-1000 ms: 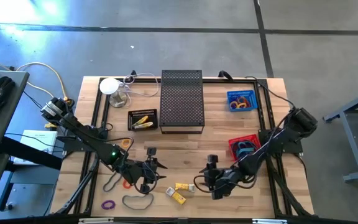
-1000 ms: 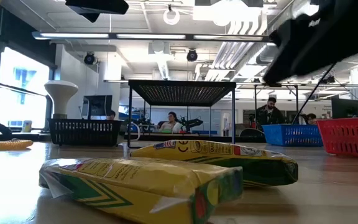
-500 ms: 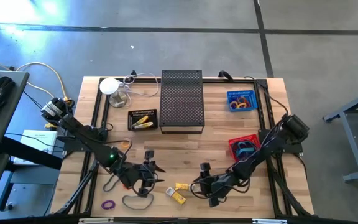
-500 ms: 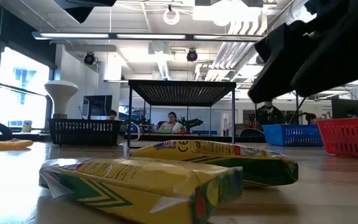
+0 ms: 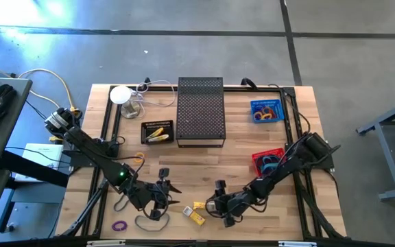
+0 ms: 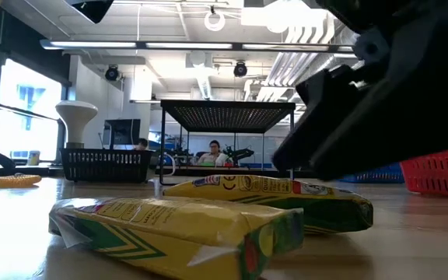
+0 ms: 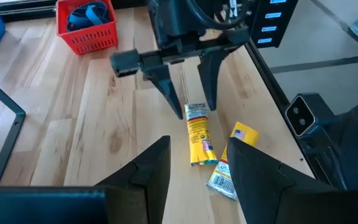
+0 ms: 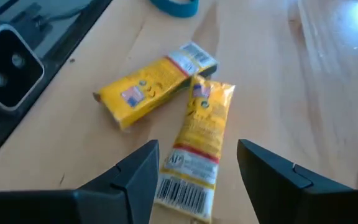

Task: Pick & Place Office Desk Supplies
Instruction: Put the yellow crayon box into the black bin

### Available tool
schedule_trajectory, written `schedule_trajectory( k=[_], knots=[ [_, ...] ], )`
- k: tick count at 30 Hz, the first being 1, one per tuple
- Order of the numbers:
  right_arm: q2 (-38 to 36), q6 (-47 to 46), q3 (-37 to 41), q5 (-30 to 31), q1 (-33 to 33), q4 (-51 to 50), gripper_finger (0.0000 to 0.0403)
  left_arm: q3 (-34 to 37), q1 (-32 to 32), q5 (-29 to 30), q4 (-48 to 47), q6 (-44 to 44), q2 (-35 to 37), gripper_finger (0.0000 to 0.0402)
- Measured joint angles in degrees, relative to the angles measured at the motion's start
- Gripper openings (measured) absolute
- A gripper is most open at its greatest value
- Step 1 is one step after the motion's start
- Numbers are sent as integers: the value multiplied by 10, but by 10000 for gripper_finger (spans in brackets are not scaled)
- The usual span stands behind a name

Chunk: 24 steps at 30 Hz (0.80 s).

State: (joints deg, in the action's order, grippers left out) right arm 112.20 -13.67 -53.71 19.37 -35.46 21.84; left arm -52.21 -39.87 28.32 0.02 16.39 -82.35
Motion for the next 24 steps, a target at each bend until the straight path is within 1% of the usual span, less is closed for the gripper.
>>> schedule_trajectory(
  k=[3, 5, 7, 9, 12, 15, 19, 24],
  knots=[
    [18, -18, 0, -11, 2, -4, 206, 0, 0, 0, 0, 0, 0, 151],
    [32, -46, 0, -39, 8, 6, 206, 0, 0, 0, 0, 1, 0, 151],
    [43, -58, 0, -51, 11, 26, 206, 0, 0, 0, 0, 1, 0, 151],
    [51, -56, -1, -56, 13, 43, 206, 0, 0, 0, 0, 2, 0, 151],
    [51, -52, -1, -69, 16, 41, 206, 0, 0, 0, 1, 2, 0, 151],
    [51, -43, -1, -69, 16, 41, 204, 0, 0, 0, 1, 2, 0, 151],
    [47, -38, -1, -71, 16, 35, 185, 0, 0, 0, 1, 2, 0, 151],
    [44, -16, 0, -74, 16, 33, 141, 0, 0, 0, 0, 1, 0, 151]
  ],
)
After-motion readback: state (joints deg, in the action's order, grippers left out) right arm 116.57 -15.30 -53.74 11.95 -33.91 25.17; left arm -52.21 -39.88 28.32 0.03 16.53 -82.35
